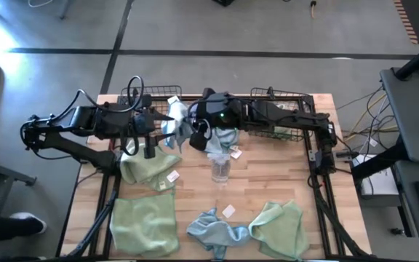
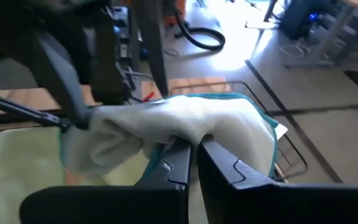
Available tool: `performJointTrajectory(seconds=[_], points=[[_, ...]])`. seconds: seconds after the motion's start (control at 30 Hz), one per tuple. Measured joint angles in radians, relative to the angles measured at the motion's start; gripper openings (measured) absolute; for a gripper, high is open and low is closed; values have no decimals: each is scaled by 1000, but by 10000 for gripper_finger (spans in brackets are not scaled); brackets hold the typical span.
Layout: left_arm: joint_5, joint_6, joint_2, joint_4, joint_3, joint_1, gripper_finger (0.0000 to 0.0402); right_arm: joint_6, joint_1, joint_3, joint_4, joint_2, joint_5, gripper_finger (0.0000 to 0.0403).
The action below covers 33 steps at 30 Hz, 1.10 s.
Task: Sort microfiber towel by color & place in baskets
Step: Put the blue towel into the left wire basket
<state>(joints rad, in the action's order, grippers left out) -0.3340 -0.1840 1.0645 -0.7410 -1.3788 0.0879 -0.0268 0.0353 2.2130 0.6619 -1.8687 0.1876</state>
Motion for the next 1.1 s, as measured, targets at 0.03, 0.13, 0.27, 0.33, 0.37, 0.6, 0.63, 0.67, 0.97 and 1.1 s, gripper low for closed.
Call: performJointTrajectory(seconds=[0.03, 0.13, 0.27, 0.33, 0.37, 0.6, 0.63, 0.67, 0.97, 1.1], points=[[0, -6, 0, 0, 0, 0, 201, -11, -1, 8, -1, 0, -4, 13], [-3, -19, 0, 0, 0, -1, 201, -18, -1, 24, -1, 2, -5, 13], [-103, -38, 0, 0, 0, -1, 201, -25, -3, 36, -1, 5, -5, 13], [-153, -43, 0, 1, 0, -3, 201, -28, -8, 38, -5, 7, -9, 13], [-167, -44, 0, 1, 0, -5, 201, -32, -10, 37, -9, 7, -11, 13], [-181, -44, 3, 9, 0, -34, 201, -38, -13, 34, -14, 7, -52, 13], [-181, -44, 5, 10, 0, -36, 201, -38, -13, 34, -19, 7, -58, 13], [-180, -44, 7, 10, 0, -37, 201, -39, -13, 34, -23, 7, -61, 13], [-180, -36, 24, 12, 0, -37, 174, -51, -13, 34, -44, 7, -64, 13], [-180, -36, 29, 16, 0, -37, 115, -51, -13, 34, -46, 7, -64, 13]])
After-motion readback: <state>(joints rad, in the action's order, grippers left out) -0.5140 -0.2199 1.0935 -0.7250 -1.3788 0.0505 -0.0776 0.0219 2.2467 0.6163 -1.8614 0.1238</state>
